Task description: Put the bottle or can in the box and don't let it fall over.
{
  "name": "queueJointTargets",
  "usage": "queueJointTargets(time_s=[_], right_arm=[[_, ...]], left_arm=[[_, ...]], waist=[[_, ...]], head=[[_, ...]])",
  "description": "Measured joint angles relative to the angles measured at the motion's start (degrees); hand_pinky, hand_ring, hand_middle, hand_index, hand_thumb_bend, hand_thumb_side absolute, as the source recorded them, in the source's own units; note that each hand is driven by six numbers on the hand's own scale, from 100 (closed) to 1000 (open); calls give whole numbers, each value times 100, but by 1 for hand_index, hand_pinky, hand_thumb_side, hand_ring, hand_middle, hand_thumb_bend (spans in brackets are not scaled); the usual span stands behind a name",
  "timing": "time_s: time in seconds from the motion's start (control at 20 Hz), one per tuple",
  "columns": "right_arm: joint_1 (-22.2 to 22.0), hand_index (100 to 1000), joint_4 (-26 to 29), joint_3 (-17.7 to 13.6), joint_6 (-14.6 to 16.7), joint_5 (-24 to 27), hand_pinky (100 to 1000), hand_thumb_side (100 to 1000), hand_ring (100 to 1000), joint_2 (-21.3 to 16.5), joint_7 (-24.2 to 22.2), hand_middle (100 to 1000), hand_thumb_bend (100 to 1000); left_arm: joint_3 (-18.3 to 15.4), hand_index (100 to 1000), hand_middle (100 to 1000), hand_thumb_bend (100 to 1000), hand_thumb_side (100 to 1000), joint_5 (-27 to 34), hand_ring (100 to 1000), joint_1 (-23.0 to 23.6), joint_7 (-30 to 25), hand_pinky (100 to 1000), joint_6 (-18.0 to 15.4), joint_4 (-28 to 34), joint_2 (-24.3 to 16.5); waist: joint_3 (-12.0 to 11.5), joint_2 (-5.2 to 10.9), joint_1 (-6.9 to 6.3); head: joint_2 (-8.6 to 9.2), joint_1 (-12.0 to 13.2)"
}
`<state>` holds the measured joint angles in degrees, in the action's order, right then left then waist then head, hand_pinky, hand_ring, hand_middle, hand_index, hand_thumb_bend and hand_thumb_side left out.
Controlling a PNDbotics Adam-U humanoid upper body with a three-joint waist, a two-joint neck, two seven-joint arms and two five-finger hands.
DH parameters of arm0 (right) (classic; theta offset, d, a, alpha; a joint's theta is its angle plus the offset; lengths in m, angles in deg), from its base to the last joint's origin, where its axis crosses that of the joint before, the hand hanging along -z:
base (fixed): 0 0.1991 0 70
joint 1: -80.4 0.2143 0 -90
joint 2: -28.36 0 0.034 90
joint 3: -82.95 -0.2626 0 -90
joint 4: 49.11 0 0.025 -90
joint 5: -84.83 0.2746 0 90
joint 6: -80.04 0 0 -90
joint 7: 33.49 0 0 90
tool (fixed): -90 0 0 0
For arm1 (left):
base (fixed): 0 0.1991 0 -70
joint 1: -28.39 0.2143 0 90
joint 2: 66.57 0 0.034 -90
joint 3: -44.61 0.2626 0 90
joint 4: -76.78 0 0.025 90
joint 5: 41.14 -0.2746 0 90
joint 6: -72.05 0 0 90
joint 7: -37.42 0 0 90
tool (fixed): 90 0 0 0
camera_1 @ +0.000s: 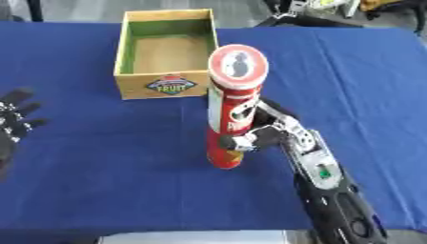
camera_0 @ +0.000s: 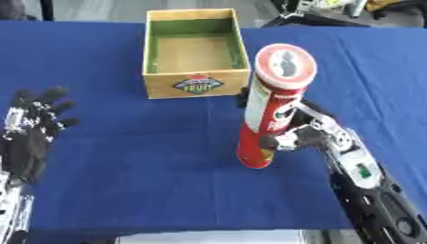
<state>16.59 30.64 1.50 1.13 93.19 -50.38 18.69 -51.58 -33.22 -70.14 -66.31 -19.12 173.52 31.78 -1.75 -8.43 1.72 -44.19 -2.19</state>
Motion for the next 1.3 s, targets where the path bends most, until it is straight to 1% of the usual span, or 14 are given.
queueJointTargets(time_s=[0.3,0.35,0.4,0.5,0.55,0.6,0.7,0.85,0.9,0.95,1.1,1.2,1.25,1.3], right_arm=[[49,855,-8,14,1,21,702,223,809,53,-1,772,625],[49,837,-8,19,1,29,672,193,780,63,0,746,607],[51,832,-8,28,3,37,663,184,772,78,1,739,601],[54,797,-8,34,9,54,621,125,729,96,7,690,564],[55,765,-8,35,14,59,591,100,690,96,12,652,538],[63,740,-8,37,20,73,570,100,662,96,18,622,516],[78,665,-8,50,30,88,515,100,584,96,37,534,453],[100,567,-8,68,36,110,438,100,491,97,122,445,374],[101,528,-8,68,30,115,404,100,456,98,162,403,357],[105,508,-8,69,23,124,383,100,436,98,208,382,349],[157,469,-8,69,4,148,352,100,404,101,352,346,341],[181,467,-8,70,-3,153,350,100,404,114,421,344,342],[203,467,-8,71,-6,153,350,100,404,124,450,344,321],[232,466,-8,72,-10,154,349,100,404,134,472,344,346]], left_arm=[[1,920,918,414,1000,0,916,-1,-1,793,1,0,0],[1,920,918,414,1000,0,916,-1,-1,793,1,-1,0],[1,920,918,414,1000,0,916,-1,-2,793,1,-1,0],[1,920,919,413,1000,0,916,-1,-2,793,1,-1,0],[1,920,919,413,1000,0,916,-1,-2,793,1,-1,0],[1,920,919,413,1000,0,916,-1,-2,793,1,-1,0],[1,920,919,414,1000,0,917,-1,-2,793,1,-1,0],[1,921,919,414,1000,0,917,-1,-2,793,1,-1,0],[1,921,919,413,1000,0,917,-1,-2,793,1,-1,0],[1,921,919,414,1000,0,917,-1,-2,793,1,-1,0],[1,922,919,413,1000,0,917,-1,-2,793,1,-1,0],[1,922,919,414,1000,0,917,-1,-2,793,1,-2,1],[1,922,919,414,1000,0,917,-1,-2,793,1,-2,1],[1,922,919,413,1000,0,917,-1,-1,793,1,-3,1]], waist=[[-8,0,9],[-9,0,10],[-11,0,10],[-14,0,10],[-15,0,10],[-15,0,10],[-16,0,13],[-20,0,16],[-21,0,16],[-22,0,16],[-28,0,17],[-29,0,19],[-29,0,20],[-29,0,21]], head=[[0,-2],[0,-2],[0,-3],[0,-4],[0,-5],[0,-5],[0,-7],[0,-15],[0,-18],[0,-19],[0,-23],[0,-24],[0,-24],[0,-24]])
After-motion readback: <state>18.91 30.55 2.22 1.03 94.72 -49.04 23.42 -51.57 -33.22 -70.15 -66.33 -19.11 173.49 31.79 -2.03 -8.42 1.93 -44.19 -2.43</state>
